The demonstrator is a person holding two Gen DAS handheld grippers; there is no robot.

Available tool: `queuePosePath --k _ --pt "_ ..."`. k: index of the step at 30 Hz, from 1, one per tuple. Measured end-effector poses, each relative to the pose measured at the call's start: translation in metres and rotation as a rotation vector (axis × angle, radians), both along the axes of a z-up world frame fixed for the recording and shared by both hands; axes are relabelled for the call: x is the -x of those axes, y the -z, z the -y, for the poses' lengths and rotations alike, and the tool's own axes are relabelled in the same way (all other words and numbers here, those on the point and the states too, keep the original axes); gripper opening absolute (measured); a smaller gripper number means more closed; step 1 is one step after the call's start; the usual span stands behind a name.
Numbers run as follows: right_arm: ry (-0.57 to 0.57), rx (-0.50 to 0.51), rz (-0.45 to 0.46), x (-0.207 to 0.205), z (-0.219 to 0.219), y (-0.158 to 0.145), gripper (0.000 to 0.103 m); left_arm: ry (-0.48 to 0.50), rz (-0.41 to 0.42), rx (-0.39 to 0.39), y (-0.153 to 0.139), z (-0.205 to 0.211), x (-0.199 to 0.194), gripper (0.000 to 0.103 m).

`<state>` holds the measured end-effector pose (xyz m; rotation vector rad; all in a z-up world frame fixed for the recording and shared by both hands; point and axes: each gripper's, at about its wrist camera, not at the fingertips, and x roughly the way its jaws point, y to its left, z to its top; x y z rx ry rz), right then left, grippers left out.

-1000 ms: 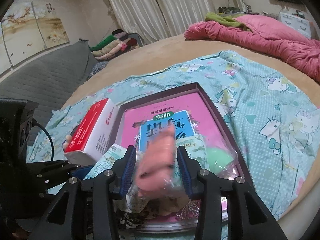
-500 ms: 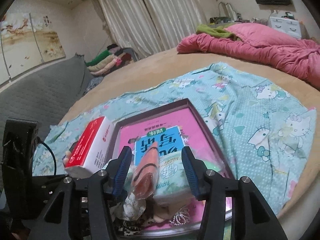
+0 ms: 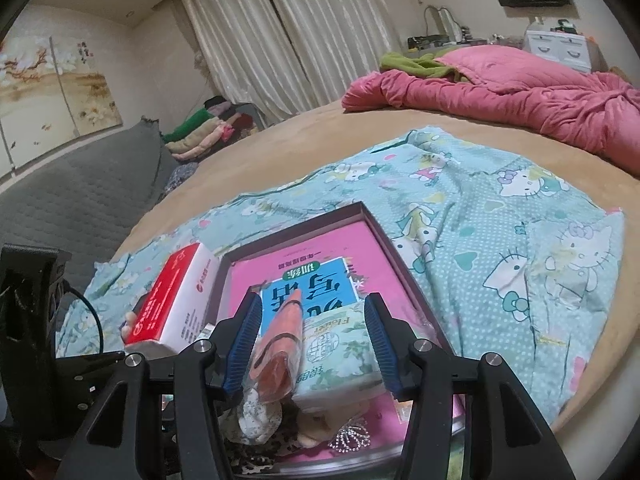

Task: Organize soft objects
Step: 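Open the left gripper to drop the green tissue pack onto the tray, then withdraw both open grippers from the tray back toward the pile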

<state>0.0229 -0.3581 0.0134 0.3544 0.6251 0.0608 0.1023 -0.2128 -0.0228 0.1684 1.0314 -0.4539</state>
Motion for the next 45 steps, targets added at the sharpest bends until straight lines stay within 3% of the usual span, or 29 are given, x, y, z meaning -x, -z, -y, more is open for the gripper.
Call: queuePosePath --k 10,25,31,33,45 --pt "0.041 -0.031 -0.002 0.002 0.011 0.000 0.067 -0.016 0.048 0.046 -0.016 -0.008 0.003 0.066" --pt "0.055 0.053 0.030 0.009 -0.002 -0.015 0.075 -0.066 0.106 0.036 -0.047 -0.036 0.014 0.067" --pt "0.058 0.104 0.015 0.013 -0.014 -0.023 0.077 -0.078 0.108 0.051 -0.053 -0.048 0.019 0.070" --pt "0.054 0.122 0.014 0.014 -0.020 -0.026 0.078 -0.079 0.106 0.054 -0.055 -0.052 0.019 0.075" --pt "-0.039 0.201 0.060 0.027 -0.069 -0.052 0.078 -0.207 0.107 0.102 -0.080 -0.125 0.015 0.077"
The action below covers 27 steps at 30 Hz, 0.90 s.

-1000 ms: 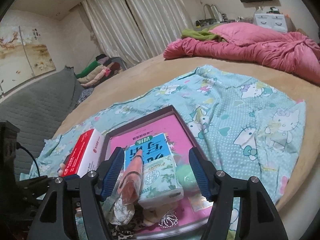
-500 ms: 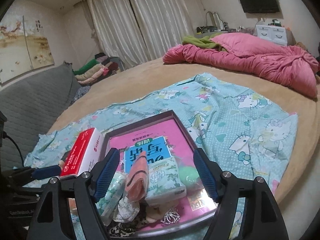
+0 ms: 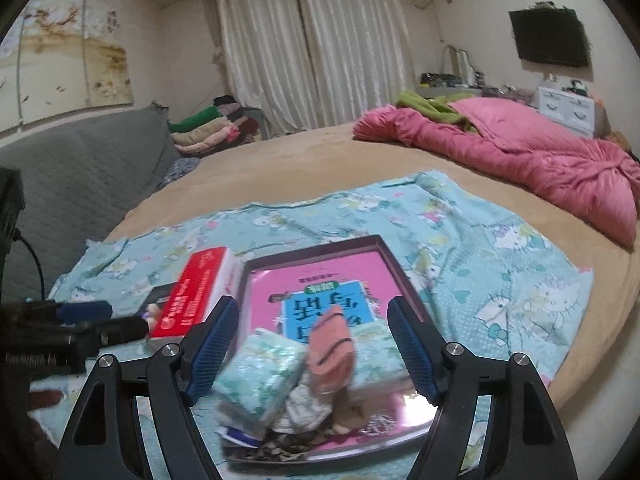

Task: Organize soft objects
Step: 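Withdraw both open grippers from the tray back toward the pile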

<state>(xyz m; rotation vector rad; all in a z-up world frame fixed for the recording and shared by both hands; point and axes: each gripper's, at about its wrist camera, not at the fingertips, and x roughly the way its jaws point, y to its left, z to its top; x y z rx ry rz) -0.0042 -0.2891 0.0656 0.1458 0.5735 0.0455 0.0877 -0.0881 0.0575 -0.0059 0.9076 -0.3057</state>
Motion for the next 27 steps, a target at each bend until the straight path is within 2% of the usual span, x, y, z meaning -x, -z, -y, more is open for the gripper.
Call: queuePosePath --k 6,11,15,21,27 --pt "-0.067 0.033 0.011 0.005 -0.028 -0.013 0.078 -0.063 -0.005 0.006 -0.001 -0.037 -0.003 0.077" --pt "-0.144 -0.036 -0.029 0.006 -0.048 -0.014 0.078 -0.110 -0.024 0.012 0.007 -0.066 -0.005 0.077" --pt "-0.211 0.007 -0.055 0.010 -0.078 -0.009 0.078 -0.134 -0.047 0.026 0.019 -0.085 -0.005 0.077" --pt "-0.304 0.045 -0.123 0.009 -0.124 0.014 0.078 -0.131 -0.079 0.035 0.045 -0.097 -0.008 0.077" --pt "-0.343 0.103 -0.210 -0.001 -0.155 0.053 0.078 -0.056 -0.097 0.045 0.076 -0.088 -0.016 0.077"
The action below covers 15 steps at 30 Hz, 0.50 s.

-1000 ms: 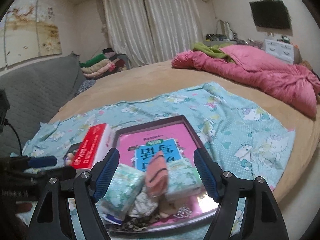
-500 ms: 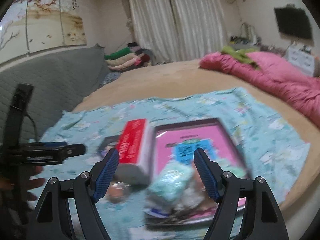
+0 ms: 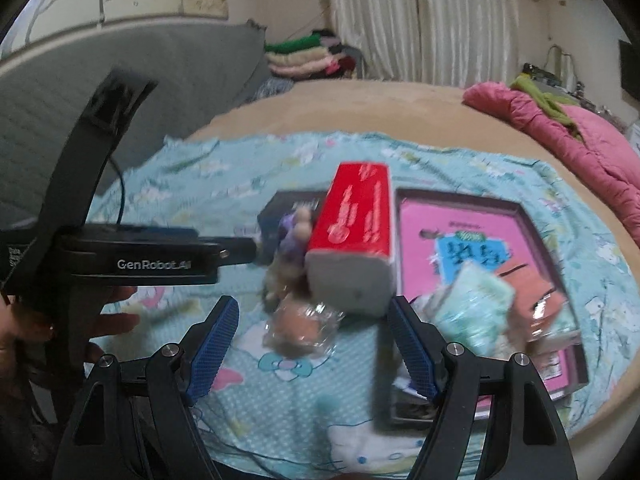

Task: Organize soft objects
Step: 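Withdraw both open grippers from the tray back toward the pile, then grasp plush bunny with left gripper while right gripper grasps bagged sponge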

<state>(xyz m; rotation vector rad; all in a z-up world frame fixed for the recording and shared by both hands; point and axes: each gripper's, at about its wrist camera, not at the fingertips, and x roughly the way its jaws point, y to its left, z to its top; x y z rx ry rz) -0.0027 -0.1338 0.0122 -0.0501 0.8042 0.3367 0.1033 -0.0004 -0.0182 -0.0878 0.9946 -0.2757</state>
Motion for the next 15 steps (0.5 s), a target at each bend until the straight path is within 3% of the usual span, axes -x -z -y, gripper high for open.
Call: queuePosePath --k 15 --pt "0.033 0.098 -0.120 -0.038 -0.028 0.077 0.078 0.088 -0.058 0.036 0.043 0.009 -0.039 0.077"
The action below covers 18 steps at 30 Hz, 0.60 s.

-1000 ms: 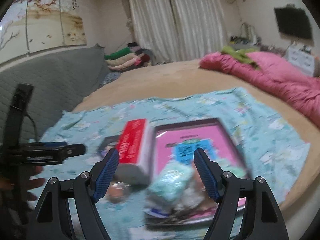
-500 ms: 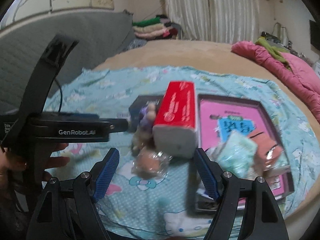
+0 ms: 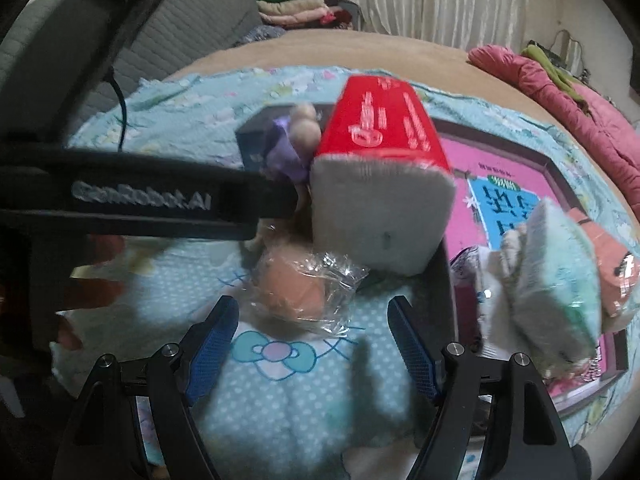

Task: Organize soft objects
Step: 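Grasp plush bunny with left gripper while right gripper grasps bagged sponge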

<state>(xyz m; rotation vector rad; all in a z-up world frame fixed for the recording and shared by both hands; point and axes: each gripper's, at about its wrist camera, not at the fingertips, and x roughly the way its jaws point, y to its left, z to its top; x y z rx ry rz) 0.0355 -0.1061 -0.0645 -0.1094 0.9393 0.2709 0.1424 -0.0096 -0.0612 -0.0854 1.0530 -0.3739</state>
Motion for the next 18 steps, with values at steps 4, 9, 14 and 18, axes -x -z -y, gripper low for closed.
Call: queuePosePath --k 4,9,14,18 --pt "-0.009 0.015 0.033 -0.006 -0.010 0.009 0.079 0.007 -0.008 0.033 0.004 -0.001 -0.006 0.077" --pt "-0.078 0.015 0.043 -0.009 -0.023 0.018 0.053 0.005 -0.023 0.091 0.010 -0.008 -0.014 0.077" --pt "-0.121 0.019 0.037 -0.006 -0.025 0.020 0.047 0.021 -0.017 0.131 0.013 -0.009 -0.018 0.074" --pt "-0.143 0.000 0.020 0.001 -0.014 0.012 0.047 0.019 -0.038 0.192 0.019 -0.014 -0.022 0.069"
